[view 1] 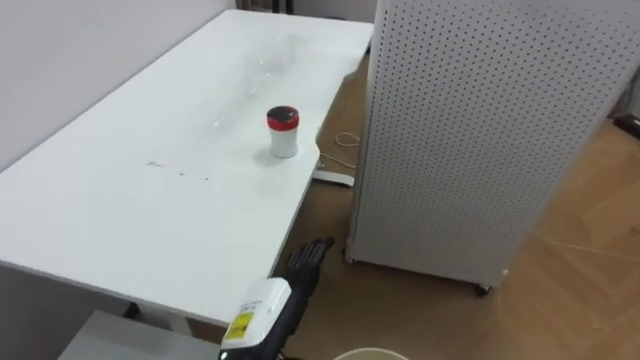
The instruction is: Pick garbage
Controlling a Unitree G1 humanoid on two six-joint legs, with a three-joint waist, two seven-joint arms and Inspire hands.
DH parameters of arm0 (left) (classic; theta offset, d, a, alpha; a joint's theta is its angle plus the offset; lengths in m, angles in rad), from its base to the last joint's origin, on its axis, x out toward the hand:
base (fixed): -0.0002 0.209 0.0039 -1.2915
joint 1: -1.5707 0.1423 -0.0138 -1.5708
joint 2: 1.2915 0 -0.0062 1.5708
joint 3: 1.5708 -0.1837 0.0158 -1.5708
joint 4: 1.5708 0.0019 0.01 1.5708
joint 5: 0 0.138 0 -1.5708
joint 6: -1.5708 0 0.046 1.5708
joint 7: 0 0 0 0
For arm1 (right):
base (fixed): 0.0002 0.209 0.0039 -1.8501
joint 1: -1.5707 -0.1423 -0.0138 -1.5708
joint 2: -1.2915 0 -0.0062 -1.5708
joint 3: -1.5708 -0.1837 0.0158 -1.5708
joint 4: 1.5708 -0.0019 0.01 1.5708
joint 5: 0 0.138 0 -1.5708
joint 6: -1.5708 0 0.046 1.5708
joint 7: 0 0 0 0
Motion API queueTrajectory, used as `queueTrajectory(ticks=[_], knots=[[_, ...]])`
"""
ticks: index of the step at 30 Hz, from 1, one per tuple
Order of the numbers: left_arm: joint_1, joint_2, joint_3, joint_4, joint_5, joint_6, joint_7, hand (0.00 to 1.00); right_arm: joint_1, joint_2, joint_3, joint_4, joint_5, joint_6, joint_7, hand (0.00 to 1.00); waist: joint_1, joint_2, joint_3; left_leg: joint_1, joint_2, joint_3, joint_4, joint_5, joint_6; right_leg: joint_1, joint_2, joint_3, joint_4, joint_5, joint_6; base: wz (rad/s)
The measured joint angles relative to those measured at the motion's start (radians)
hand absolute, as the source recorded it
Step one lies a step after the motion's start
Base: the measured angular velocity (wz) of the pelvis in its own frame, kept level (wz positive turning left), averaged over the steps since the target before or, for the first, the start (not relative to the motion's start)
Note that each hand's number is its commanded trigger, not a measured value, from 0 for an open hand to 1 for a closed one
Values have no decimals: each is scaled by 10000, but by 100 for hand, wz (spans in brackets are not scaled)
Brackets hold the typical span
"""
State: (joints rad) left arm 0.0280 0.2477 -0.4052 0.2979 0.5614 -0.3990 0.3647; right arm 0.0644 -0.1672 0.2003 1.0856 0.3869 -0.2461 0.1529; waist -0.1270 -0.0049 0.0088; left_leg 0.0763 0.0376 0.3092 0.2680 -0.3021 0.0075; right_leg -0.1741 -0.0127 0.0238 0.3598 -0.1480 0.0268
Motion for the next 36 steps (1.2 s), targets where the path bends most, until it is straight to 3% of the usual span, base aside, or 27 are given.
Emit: queueTrajectory(ticks=[1,3,4,6,11,15,22,25,26,28,29,30,31,32,33,35,36], knots=[[20,3,109,-70,0,-12,44,0,-21,0,1,0,3,9,12,100,70,-1,3,19,18,167,-9,0,0,-58,22,-12,7,49,-21,-81],[21,-17,646,-299,1,-16,192,0,-102,-2,-73,-2,-87,165,29,100,546,34,-3,92,99,720,-14,-24,36,-316,148,-85,-55,364,-138,-104],[17,-20,830,-382,1,-19,215,0,-133,1,-75,0,-103,200,29,100,604,60,1,88,128,720,-14,-46,70,-345,166,-206,-133,474,-178,-88],[-8,-43,1473,-600,-8,-42,494,0,-196,105,-268,8,-129,303,37,100,697,79,7,145,210,701,-127,-83,93,-361,121,-1065,-378,786,-384,-56],[19,-30,1686,-662,-26,-143,1028,0,-157,62,-280,61,-119,303,38,100,642,121,34,424,220,747,-648,-51,86,-135,199,-1254,-726,1017,-452,-16],[67,-42,1685,-664,-5,-368,1286,0,-202,33,-284,53,-182,297,39,100,680,102,43,488,242,781,-688,-50,83,-138,160,-1704,-727,1046,-512,-8],[127,-28,1804,-672,26,-367,1512,0,-228,17,-378,7,-452,296,48,100,823,43,13,511,382,853,-364,-38,49,-116,188,-2221,-765,986,-627,-10],[141,-6,2019,-669,-72,-367,1672,0,-272,12,-298,-8,-466,296,60,100,985,-43,13,549,494,998,433,-69,-2,124,129,-2756,-633,765,-905,-44],[204,-29,2135,-671,-43,-371,1776,0,-246,12,-259,-9,-503,300,76,100,1096,-104,25,470,574,962,1136,-71,-5,249,91,-2937,-506,616,-1032,-57],[396,-63,2354,-664,-65,-378,1859,0,-262,-41,-265,-19,-804,302,115,100,1164,-143,51,-56,819,657,2915,-54,-28,353,7,-2971,-113,110,-1242,-47],[462,-75,2429,-632,-96,-380,1882,0,-244,-76,-266,1,-911,306,107,100,1082,-104,97,-563,1015,168,4408,156,-243,473,34,-2857,172,-180,-1314,-25],[580,-72,2481,-603,-148,-389,1934,0,-206,-76,-263,12,-1097,371,95,100,1112,-148,123,-1044,1097,-343,5671,721,-280,639,108,-2591,365,-404,-1353,-22],[600,-79,2481,-525,-187,-430,1960,0,-186,-88,-262,12,-1166,412,80,100,1170,-234,151,-1286,1080,-650,6112,775,-228,711,180,-2455,413,-498,-1356,-22],[547,-153,2480,-285,-247,-497,1989,0,-165,-141,-281,7,-1167,486,-17,100,1216,-121,76,-1837,1054,-996,6291,430,-106,795,278,-2336,417,-583,-1382,-30],[533,-246,2482,-144,-492,-502,2013,0,-158,-169,-294,4,-1176,546,-126,100,1383,-158,128,-2428,961,-1213,6088,208,-28,867,347,-2138,418,-672,-1346,-39],[531,-380,2523,47,-719,-503,2145,0,-142,-185,-279,0,-1169,584,-304,100,1653,-181,114,-3346,659,-1565,5205,256,-121,889,338,-1900,422,-740,-1318,-58],[532,-424,2601,94,-792,-506,2157,0,-142,-221,-277,-26,-1184,587,-420,100,1783,-137,96,-3824,485,-1793,4024,458,-311,881,341,-1788,445,-812,-1302,-54]])
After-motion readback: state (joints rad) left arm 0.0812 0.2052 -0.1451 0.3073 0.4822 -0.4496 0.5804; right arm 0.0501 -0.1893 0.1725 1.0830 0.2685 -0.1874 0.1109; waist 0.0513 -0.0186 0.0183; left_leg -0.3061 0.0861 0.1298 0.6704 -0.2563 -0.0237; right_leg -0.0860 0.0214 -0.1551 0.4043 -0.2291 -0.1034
